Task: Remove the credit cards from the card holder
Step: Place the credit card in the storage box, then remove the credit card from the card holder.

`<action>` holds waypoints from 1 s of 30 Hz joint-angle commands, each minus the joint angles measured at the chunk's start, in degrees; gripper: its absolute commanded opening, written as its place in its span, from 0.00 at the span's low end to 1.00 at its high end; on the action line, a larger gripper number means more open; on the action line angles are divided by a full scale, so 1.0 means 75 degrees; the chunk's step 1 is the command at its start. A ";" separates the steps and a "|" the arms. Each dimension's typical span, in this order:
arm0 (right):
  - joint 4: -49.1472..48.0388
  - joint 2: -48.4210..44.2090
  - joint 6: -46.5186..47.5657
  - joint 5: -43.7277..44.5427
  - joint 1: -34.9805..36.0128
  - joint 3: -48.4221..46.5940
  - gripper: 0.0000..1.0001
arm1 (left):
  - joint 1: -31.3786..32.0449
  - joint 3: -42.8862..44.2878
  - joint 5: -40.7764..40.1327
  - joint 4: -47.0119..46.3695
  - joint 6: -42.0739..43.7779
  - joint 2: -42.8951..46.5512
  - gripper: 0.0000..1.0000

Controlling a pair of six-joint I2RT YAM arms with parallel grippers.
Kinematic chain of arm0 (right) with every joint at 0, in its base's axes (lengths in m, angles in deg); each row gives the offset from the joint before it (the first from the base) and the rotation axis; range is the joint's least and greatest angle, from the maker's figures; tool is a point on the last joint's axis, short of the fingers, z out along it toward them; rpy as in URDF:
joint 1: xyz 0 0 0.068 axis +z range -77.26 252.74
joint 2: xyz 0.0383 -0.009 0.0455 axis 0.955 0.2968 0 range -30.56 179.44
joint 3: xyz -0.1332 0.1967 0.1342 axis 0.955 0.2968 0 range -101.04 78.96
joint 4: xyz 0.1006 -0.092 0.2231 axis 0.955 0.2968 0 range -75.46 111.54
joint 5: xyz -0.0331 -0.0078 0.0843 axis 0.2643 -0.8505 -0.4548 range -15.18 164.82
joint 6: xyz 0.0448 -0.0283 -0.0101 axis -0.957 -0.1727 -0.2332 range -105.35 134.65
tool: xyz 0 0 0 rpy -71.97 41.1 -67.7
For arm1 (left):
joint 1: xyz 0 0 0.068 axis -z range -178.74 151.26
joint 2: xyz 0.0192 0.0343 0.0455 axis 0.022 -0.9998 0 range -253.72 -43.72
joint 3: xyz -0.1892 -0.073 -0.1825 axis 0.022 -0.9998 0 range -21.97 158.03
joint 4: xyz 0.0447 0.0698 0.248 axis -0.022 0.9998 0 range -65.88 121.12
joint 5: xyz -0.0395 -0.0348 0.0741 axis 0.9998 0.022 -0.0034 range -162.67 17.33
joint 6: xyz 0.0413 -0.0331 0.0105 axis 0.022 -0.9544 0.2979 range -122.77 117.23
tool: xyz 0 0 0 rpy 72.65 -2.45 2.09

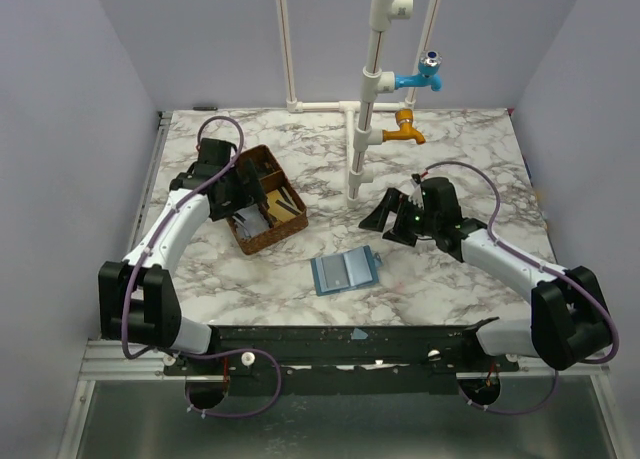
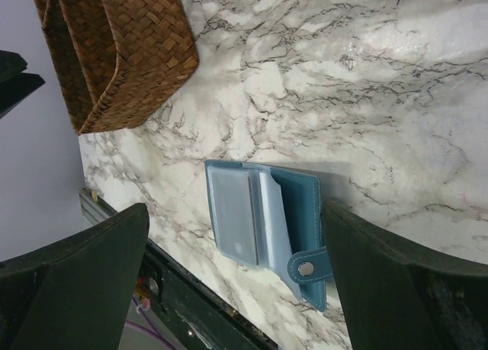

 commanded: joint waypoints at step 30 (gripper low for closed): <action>0.2140 0.1902 0.0074 0.4680 0.4313 -0.1863 0.89 | 0.1320 -0.1086 0.0889 -0.0185 0.0297 0.2183 0.99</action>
